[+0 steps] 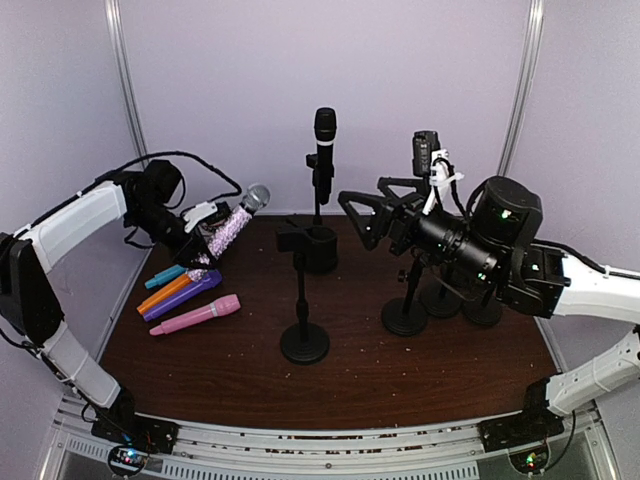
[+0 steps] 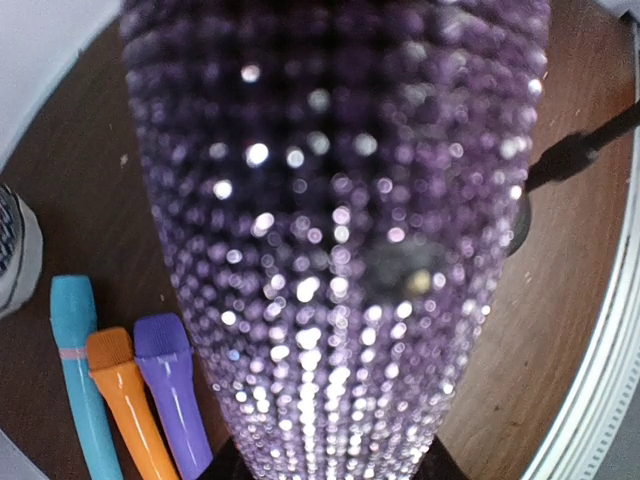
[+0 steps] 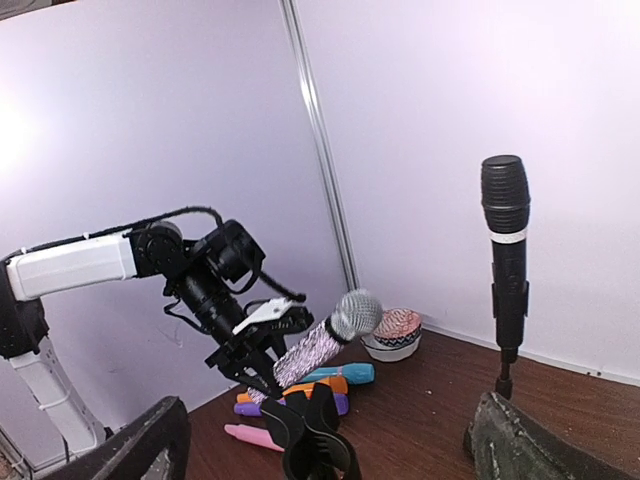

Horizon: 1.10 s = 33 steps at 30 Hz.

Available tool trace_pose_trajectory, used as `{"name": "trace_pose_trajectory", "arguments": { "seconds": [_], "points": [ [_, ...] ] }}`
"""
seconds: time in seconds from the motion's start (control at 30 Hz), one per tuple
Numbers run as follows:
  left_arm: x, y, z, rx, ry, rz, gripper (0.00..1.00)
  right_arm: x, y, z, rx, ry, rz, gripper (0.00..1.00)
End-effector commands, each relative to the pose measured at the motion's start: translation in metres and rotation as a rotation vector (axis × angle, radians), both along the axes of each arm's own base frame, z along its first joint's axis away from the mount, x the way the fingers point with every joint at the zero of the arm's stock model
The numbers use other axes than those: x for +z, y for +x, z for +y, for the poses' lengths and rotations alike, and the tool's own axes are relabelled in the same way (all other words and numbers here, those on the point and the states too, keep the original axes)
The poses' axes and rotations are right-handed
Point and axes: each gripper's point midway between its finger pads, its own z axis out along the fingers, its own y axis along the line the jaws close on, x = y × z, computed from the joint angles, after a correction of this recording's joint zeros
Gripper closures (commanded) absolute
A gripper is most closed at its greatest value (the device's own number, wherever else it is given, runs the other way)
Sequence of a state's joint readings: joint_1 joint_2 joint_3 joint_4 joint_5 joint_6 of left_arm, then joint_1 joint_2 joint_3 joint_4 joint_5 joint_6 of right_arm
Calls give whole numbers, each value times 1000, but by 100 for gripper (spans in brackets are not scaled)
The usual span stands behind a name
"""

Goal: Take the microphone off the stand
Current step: Place the microphone at the center of the board.

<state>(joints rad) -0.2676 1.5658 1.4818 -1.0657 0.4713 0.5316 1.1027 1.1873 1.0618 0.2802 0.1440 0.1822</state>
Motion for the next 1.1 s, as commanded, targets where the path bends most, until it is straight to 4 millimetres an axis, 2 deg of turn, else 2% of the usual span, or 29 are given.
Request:
{"name": "trace_pose_trajectory", "arguments": {
  "seconds": [0.0, 0.07, 0.27, 0.6, 0.8, 0.97, 1.07],
  "points": [
    [-49, 8, 29, 14, 193, -56, 100, 1, 6, -24, -72, 9, 0, 1],
    [-68, 3, 38, 14, 241, -44, 100, -1, 6, -25, -72, 7, 2, 2],
    [-103, 10, 64, 19, 404, -78, 100, -5, 5, -20, -48, 9, 16, 4],
    [-146, 24, 83, 50, 530, -65, 100, -4, 1, -20, -26, 14, 19, 7],
    [-151, 29, 85, 91, 536, -51, 88, -4, -2, -21, -16, 13, 17, 8],
    [-150, 24, 83, 100, 523, -32, 68, -10, -3, -16, 5, -13, 24, 6],
    [-149, 19, 81, 97, 506, -18, 60, -17, -3, -6, 33, -51, 37, 3]
  ]
}}
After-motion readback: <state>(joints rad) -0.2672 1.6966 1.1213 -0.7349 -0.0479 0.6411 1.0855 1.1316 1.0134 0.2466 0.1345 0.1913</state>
